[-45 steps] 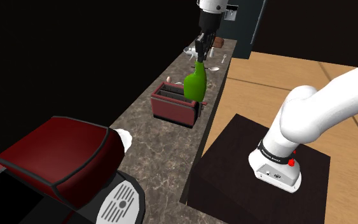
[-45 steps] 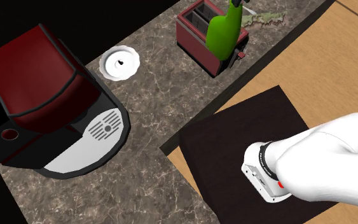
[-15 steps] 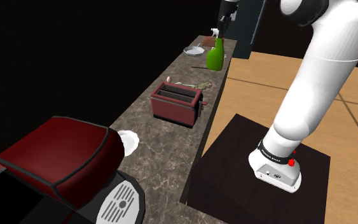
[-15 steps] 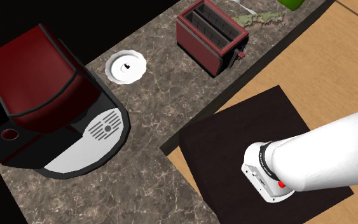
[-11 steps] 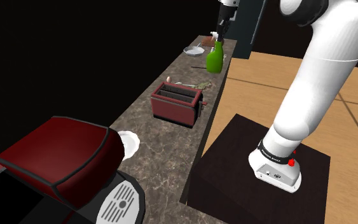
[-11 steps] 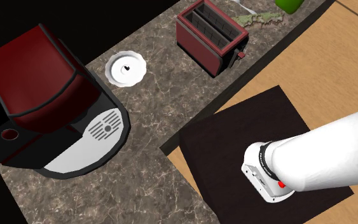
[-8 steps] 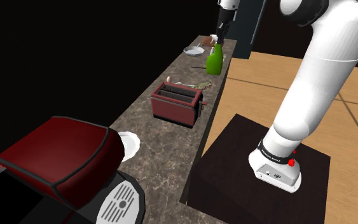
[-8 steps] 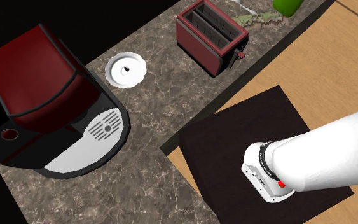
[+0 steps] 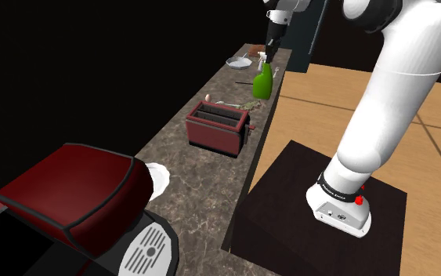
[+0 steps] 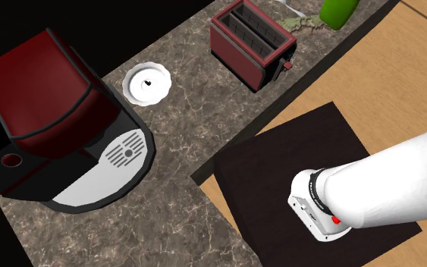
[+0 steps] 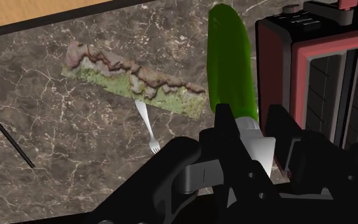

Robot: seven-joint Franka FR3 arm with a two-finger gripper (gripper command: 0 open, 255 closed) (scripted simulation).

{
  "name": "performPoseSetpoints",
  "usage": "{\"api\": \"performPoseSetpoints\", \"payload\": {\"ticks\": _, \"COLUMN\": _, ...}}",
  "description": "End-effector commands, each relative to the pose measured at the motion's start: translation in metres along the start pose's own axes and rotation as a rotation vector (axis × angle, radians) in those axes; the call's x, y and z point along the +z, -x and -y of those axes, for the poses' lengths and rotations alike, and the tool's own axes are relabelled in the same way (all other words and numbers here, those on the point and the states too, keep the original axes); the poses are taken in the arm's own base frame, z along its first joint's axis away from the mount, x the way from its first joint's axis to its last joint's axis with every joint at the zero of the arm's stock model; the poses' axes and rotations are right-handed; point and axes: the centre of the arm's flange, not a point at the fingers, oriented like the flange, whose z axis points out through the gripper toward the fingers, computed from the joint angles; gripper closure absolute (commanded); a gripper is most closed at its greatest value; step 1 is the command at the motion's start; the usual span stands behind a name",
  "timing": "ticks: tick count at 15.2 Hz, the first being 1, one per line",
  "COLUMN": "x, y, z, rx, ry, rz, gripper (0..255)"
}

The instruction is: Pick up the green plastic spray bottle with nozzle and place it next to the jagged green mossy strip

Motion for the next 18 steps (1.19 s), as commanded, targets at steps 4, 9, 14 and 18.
{"api": "performPoseSetpoints", "payload": {"ticks": 4, "x": 0.026, "y": 0.002, "z": -0.001, "rx": 0.000, "ry": 0.000, "rz": -0.001, "gripper": 255}}
{"api": "performPoseSetpoints", "payload": {"ticks": 9, "x": 0.052, "y": 0.004, "z": -0.003, "rx": 0.000, "ry": 0.000, "rz": -0.001, "gripper": 255}}
{"api": "performPoseSetpoints", "payload": {"ticks": 14, "x": 0.079, "y": 0.006, "z": -0.004, "rx": 0.000, "ry": 0.000, "rz": -0.001, "gripper": 255}}
{"api": "performPoseSetpoints", "payload": {"ticks": 18, "x": 0.100, "y": 0.007, "z": -0.005, "rx": 0.000, "ry": 0.000, "rz": -0.001, "gripper": 255}}
